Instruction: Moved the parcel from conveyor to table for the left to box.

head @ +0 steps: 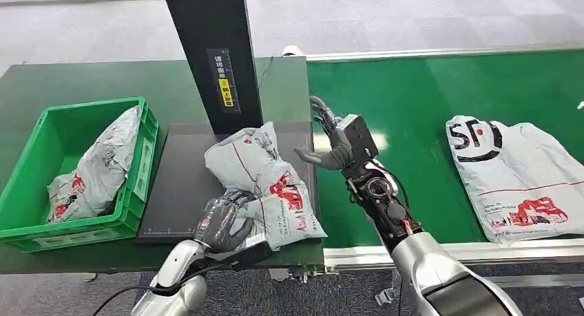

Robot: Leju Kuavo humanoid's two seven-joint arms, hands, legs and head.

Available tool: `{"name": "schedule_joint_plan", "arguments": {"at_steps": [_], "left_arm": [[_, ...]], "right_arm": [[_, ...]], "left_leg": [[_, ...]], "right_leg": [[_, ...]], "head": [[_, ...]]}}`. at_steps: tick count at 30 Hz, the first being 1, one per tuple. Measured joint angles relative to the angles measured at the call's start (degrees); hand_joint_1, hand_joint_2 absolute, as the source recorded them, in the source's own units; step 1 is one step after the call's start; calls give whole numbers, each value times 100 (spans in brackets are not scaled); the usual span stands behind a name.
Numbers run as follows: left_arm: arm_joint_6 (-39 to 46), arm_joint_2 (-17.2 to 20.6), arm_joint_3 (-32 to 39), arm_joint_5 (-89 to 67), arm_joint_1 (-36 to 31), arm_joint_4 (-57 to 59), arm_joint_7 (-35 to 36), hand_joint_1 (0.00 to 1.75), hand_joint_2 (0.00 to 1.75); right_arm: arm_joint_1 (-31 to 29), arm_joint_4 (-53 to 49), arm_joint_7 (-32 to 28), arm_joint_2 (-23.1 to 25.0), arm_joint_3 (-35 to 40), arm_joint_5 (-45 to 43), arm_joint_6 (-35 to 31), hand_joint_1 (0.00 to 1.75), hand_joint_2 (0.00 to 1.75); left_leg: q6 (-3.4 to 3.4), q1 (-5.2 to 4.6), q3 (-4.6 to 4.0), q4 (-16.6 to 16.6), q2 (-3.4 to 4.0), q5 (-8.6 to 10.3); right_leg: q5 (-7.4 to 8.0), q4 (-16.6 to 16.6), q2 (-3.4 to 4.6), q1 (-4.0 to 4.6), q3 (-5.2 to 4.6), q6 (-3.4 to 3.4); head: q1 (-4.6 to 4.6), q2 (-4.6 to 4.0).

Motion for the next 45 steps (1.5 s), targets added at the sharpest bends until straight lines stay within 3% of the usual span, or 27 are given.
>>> {"name": "schedule_joint_plan", "arguments": {"at_steps": [16,24,29,45], "left_arm": [[90,-2,24,-37,-23,37,59,175,175],[814,4,147,85,133,-35,-142,175,175],[2132,28,370,-46,365,-516,-267,175,175],[2354,107,603,-94,636,-1198,-479,175,175]], "right_arm": [[56,-39,4,-24,-2,68,22,0,175],[86,-83,-7,-44,-55,116,22,0,175],[132,-131,-7,-63,-92,127,9,0,175],[165,-186,-7,-83,-98,127,0,0,175]], "left_leg": [[-1,0,-4,0,2,-3],[-1,0,-9,0,5,-2],[-1,0,-19,0,5,-3],[-1,0,-28,0,5,-2]], "right_leg": [[-1,0,1,0,-5,0],[-1,0,3,0,-14,0],[-1,0,4,1,-23,0],[-1,0,4,1,-34,0]], "head": [[0,0],[0,0],[0,0],[0,0]]}}
